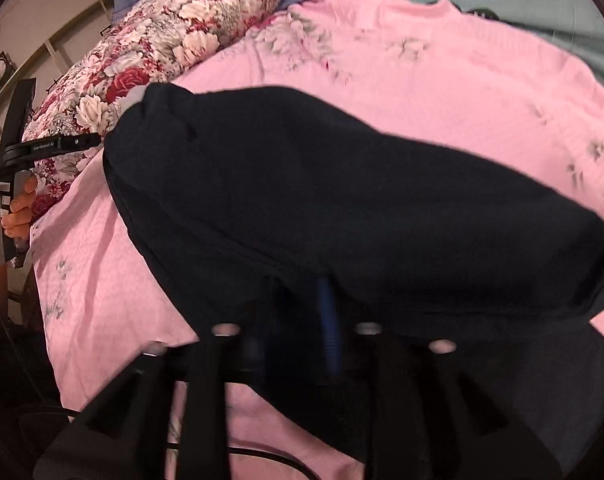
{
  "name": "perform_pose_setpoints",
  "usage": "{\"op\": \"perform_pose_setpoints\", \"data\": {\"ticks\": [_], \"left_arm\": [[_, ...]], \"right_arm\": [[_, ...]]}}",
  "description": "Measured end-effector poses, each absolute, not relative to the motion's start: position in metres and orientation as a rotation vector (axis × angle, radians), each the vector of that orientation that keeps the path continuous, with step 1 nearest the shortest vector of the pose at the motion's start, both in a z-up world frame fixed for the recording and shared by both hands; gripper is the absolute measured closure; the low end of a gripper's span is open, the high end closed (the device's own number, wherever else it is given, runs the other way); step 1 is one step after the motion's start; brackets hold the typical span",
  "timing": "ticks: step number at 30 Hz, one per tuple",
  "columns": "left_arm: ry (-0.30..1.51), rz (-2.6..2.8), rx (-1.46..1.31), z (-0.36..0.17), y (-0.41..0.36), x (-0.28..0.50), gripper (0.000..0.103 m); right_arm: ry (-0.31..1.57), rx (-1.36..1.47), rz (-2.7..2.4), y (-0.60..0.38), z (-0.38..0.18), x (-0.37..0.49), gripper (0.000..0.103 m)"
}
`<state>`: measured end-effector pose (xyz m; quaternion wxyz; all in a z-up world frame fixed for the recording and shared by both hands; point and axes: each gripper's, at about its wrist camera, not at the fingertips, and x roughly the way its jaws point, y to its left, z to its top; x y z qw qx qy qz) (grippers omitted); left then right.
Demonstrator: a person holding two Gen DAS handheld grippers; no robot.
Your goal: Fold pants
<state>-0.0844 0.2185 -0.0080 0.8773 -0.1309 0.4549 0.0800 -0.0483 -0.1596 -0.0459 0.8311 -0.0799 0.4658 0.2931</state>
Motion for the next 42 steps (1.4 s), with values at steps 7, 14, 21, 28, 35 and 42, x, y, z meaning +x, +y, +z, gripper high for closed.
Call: {"op": "perform_pose_setpoints", "data": {"ticks": [7,14,21,28,35,42], "left_arm": [[1.065,0.134,-0.364,-0.016,0.204,-0.064,0.026],[1.171,0.135,-0.407,-0.032,0.183,-0.04,0.048],[1.181,0.145,-0.455,-0.03,0.175,-0.031,0.065],[1.166,0.174,-0.671,-0.052,0.193,-0.021,0.062],[1.042,0.258,-0.447,-0.003,0.172,-0.04,0.093],[1.105,0.271,-0.403,-0.012,0.19,-0.052,0.093]], "right_arm": [[0.793,-0.178,0.295,-0.196,-0.004,-0.033,0.056],[0.672,0.085,0.162,-0.26,0.0,-0.025,0.051],[0.677,0.162,0.151,-0.296,-0.004,-0.025,0.051],[0.69,0.089,0.134,-0.282,-0.002,-0.031,0.051],[0.729,0.156,0.106,-0.296,-0.013,-0.024,0.051],[0.742,0.106,0.147,-0.284,-0.012,-0.026,0.051]]}}
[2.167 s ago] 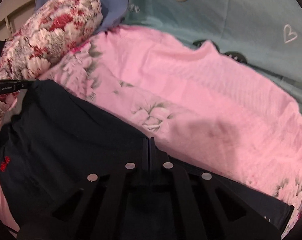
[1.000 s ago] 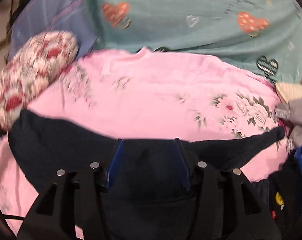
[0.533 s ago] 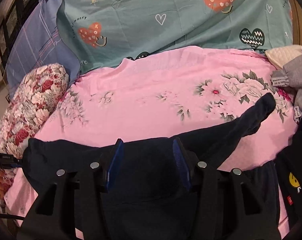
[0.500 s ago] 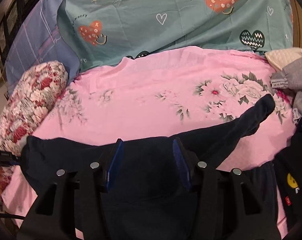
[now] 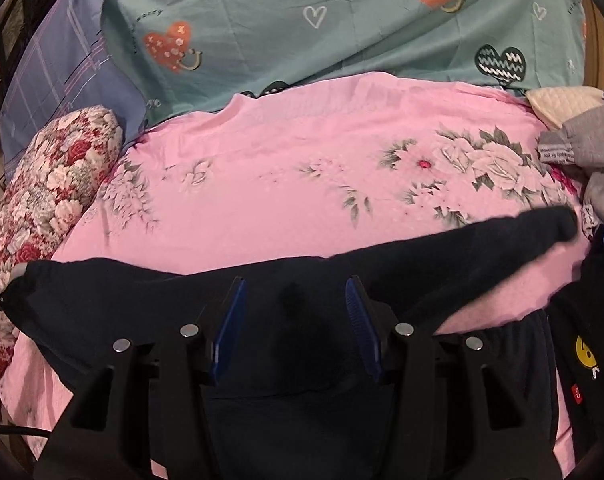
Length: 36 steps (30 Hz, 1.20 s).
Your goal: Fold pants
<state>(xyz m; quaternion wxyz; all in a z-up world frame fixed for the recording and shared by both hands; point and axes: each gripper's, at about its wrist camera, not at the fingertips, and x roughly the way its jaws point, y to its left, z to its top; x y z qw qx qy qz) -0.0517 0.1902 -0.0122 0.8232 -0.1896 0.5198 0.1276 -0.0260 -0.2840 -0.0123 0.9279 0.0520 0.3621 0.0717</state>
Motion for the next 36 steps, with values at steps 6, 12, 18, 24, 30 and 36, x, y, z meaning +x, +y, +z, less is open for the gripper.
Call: {"op": "perform_pose_setpoints", "data": {"ticks": [6,12,18,24,30,36], "left_arm": [[1.156,0.303,-0.475,-0.045,0.214,-0.041,0.092],[1.114,0.427,-0.286,-0.031,0.213,-0.036,0.029],[1.114,0.408,-0.311,-0.029,0.218,-0.049,0.029],[0.949,0.392,-0.225,0.021,0.189,-0.066,0.028],[0.87,0.241,-0.262,0.035,0.157,-0.065,0.019],[1.005,0.181,-0.218,-0.011,0.143,-0.047,0.019]], "right_arm": [[0.759,0.073,0.161,-0.274,-0.015,-0.026,0.051],[0.792,0.083,0.129,-0.279,-0.022,-0.022,0.05],[0.796,0.121,0.077,-0.297,-0.018,-0.021,0.048],[0.749,0.258,-0.085,-0.361,0.004,-0.039,0.048],[0.783,0.312,-0.174,-0.409,0.011,-0.057,0.048],[0.844,0.357,-0.156,-0.419,0.004,-0.077,0.048]]}}
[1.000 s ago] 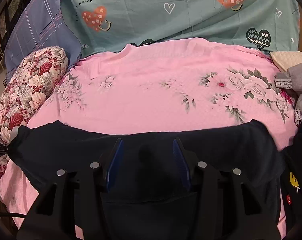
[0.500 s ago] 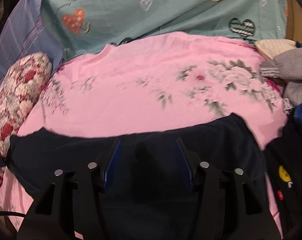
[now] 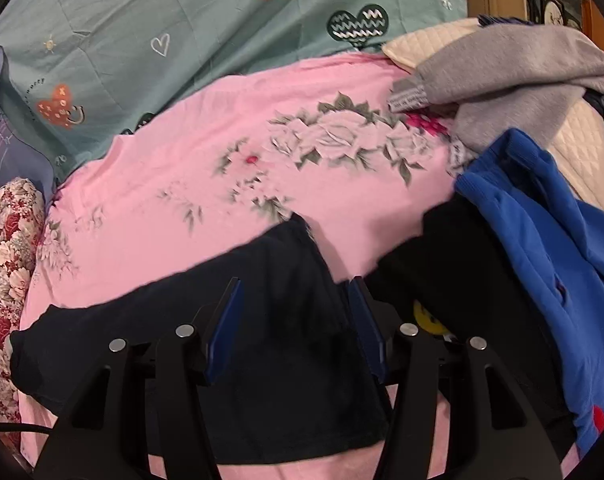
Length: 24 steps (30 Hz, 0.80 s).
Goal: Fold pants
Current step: 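Lower the pants onto the sheet with both tools and release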
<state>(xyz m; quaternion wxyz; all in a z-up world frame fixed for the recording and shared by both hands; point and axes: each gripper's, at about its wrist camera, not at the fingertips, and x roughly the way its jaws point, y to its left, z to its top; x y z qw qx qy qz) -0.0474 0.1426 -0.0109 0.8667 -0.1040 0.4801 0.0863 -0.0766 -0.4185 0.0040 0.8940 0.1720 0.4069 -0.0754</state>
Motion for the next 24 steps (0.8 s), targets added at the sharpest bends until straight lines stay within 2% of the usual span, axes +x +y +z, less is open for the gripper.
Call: {"op": "perform_pose_setpoints", "data": {"ticks": [5,10,17,24], "left_arm": [[1.115,0.185,-0.267,-0.049,0.149,-0.039,0.022],[1.11,0.183,-0.214,-0.049,0.143,-0.042,0.022],[1.109,0.165,-0.236,-0.049,0.148,-0.044,0.021],[1.12,0.154,-0.247,-0.049,0.149,-0.041,0.02]], "right_arm": [[0.903,0.483,-0.044,-0.415,-0.014,-0.085,0.049],[0.95,0.617,-0.039,-0.419,-0.039,-0.066,0.06],[0.966,0.746,-0.138,-0.435,-0.049,-0.051,0.06],[0.968,0.668,-0.189,-0.431,-0.048,-0.06,0.06]]}}
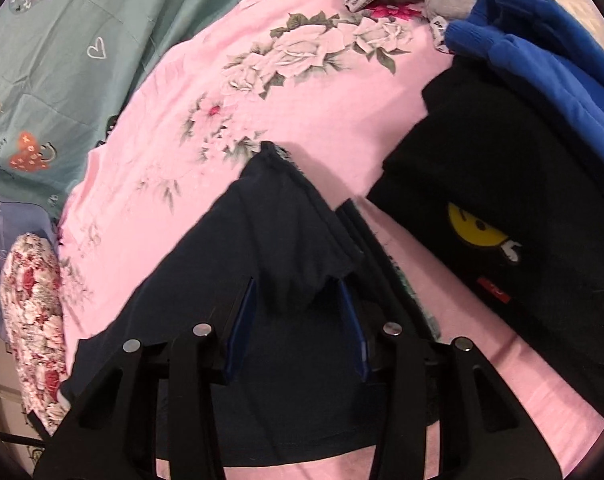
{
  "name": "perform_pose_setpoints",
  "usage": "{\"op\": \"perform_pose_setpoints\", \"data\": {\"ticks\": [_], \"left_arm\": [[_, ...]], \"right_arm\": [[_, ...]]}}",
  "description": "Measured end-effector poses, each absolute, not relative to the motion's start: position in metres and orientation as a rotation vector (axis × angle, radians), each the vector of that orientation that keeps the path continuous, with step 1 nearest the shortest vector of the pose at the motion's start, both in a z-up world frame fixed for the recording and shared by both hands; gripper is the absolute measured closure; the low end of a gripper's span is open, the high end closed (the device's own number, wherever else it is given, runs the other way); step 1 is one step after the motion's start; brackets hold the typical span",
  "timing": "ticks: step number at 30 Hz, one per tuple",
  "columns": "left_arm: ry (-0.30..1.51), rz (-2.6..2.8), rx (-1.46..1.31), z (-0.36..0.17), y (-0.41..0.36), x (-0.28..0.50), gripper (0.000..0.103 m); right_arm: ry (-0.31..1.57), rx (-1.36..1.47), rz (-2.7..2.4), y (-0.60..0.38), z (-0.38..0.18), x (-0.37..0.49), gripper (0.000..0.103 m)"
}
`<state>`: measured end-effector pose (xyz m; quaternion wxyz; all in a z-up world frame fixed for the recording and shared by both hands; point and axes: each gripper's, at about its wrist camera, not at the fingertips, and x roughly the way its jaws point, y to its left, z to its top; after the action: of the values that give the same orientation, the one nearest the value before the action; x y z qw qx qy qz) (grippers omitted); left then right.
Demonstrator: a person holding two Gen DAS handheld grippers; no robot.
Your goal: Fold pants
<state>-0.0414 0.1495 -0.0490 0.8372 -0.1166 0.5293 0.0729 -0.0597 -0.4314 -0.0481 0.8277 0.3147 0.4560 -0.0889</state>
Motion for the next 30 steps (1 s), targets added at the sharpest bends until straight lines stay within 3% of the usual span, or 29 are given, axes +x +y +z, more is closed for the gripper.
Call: {"op": "perform_pose_setpoints", "data": {"ticks": [4,5,6,7,8,17,23,25,29,30], "left_arm": [[1.117,0.152,-0.259,-0.049,0.152,-0.041,0.02],[1.115,0.152,-0.262,-0.049,0.152,-0.041,0.02],[1.116,0.15,-0.261,-0.05,0.153,-0.04,0.02],[1.116,0.149,-0.258,-0.05,0.152,-0.04,0.02],[1.118,0.145,-0.254,-0.05,0.153,-0.038,0.02],[1.158,0.136,-0.27,-0.051,0.158,-0.031,0.02],[1.176,0.123,-0.293,-0.05,0.161,-0.029,0.02],[1.17,0.124,-0.289,-0.048,0.161,-0.032,0.02],[1.134,0.137,-0.29,-0.041,0.16,-0.041,0.02],[1.128,0.14,-0.286,-0.04,0.159,-0.042,0.019]], "right_arm": [[0.952,0.644,-0.185,-0.428,-0.048,-0.043,0.06],[0.941,0.62,-0.217,-0.427,-0.046,-0.04,0.071],[0.931,0.603,-0.231,-0.426,-0.044,-0.038,0.09],[0.916,0.598,-0.226,-0.425,-0.041,-0.038,0.097],[0.9,0.584,-0.233,-0.423,-0.037,-0.039,0.098],[0.678,0.44,-0.154,-0.397,0.052,-0.106,0.099],[0.886,0.564,-0.2,-0.437,-0.033,-0.144,0.098],[0.941,0.539,-0.188,-0.44,-0.058,-0.145,0.093],[0.914,0.42,-0.233,-0.429,-0.037,-0.144,0.071],[0.865,0.349,-0.276,-0.425,-0.024,-0.144,0.071]]}}
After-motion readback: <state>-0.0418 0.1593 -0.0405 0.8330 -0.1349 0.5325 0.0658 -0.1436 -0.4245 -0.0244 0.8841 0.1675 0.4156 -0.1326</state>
